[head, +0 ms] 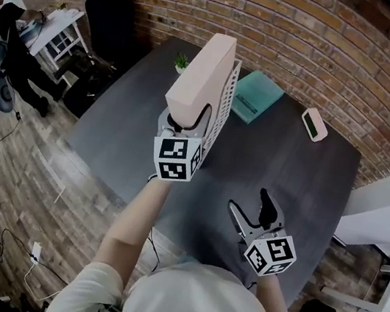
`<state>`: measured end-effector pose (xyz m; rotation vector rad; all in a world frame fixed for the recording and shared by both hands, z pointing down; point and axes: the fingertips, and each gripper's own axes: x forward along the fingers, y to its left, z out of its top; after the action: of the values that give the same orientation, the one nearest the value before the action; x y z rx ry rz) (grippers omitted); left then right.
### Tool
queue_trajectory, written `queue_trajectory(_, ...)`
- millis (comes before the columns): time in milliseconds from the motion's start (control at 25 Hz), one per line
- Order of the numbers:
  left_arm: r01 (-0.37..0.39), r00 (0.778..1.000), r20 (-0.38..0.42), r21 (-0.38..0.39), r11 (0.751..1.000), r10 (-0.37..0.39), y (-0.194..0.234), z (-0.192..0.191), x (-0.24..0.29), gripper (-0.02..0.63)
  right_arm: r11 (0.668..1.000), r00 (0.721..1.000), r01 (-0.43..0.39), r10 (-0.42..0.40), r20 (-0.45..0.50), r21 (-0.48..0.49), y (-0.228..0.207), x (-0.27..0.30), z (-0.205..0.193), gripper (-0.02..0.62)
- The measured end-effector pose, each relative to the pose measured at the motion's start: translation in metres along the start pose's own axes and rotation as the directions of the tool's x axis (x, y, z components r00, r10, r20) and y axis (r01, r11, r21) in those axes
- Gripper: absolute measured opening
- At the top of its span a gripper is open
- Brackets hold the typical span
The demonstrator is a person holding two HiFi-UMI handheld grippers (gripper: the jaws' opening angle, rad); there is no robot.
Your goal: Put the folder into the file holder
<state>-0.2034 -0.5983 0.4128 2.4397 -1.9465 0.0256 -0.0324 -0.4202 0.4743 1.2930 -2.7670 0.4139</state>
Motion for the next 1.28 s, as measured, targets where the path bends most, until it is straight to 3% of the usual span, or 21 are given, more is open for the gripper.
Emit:
queue_trajectory(360,0.001,0.997,-0.081,0.014,1.0,0.0,-0.005,-0.054,0.005,0.276,1.0,1.0,-0.001,0.001,-0.009,0.011,-0.002,0.006,-0.002,0.374)
queue_trajectory(720,0.026,0.988,-0.15,0.02,0.999,-0.023,-0.009,-0.063,0.005,0.316,1.0,1.0,0.009,-0.009,-0.002,0.006,0.006,-0.001,0.001,0.374)
queue_trajectory(800,0.038,0.987,-0.157,0.025,0.999,-0.034,-0.011,-0.06,-0.001,0.361,1.0,1.0,0.005,-0.005,0.005,-0.004,0.011,-0.005,0.003,0.374)
queue_trajectory(1080,0.032,0.989,-0.146,-0.022,0.999,-0.035,-0.017,-0.052,-0.064,0.374,0.999,1.0,-0.009,0.009,0.017,-0.036,0.04,-0.035,-0.001,0.369)
queue_trajectory(1280,0.063,0.982,-0.169,-0.127,0.99,-0.085,-0.033,-0.056,-0.145,0.37,0.996,1.0,-0.017,0.016,-0.01,-0.083,0.072,-0.072,-0.015,0.268)
